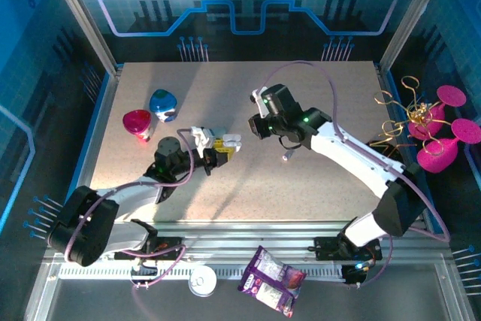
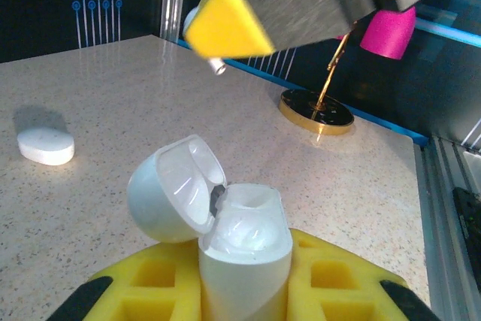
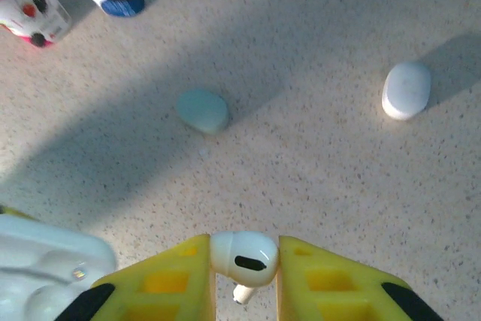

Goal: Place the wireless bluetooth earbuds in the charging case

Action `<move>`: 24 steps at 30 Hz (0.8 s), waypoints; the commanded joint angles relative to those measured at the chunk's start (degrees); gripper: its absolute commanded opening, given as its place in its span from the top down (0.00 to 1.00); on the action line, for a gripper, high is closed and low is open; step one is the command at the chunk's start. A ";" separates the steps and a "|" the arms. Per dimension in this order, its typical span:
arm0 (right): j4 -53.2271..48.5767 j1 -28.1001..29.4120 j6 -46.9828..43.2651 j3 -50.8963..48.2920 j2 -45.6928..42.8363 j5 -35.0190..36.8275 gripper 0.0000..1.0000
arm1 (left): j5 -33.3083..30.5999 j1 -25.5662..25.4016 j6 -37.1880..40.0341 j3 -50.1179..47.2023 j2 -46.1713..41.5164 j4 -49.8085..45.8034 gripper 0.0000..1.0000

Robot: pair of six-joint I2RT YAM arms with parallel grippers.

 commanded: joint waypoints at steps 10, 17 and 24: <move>10.46 2.45 -0.43 -3.72 -3.06 -6.95 0.77 | -0.49 -0.50 -7.09 4.50 5.14 8.91 0.84; 11.58 3.49 -0.35 -4.35 -1.84 -7.80 0.77 | -0.59 -0.68 -9.98 5.17 6.07 11.44 0.84; 12.07 4.06 -0.07 -5.14 -0.92 -7.86 0.77 | -2.05 -0.81 -11.55 5.65 5.88 12.96 0.84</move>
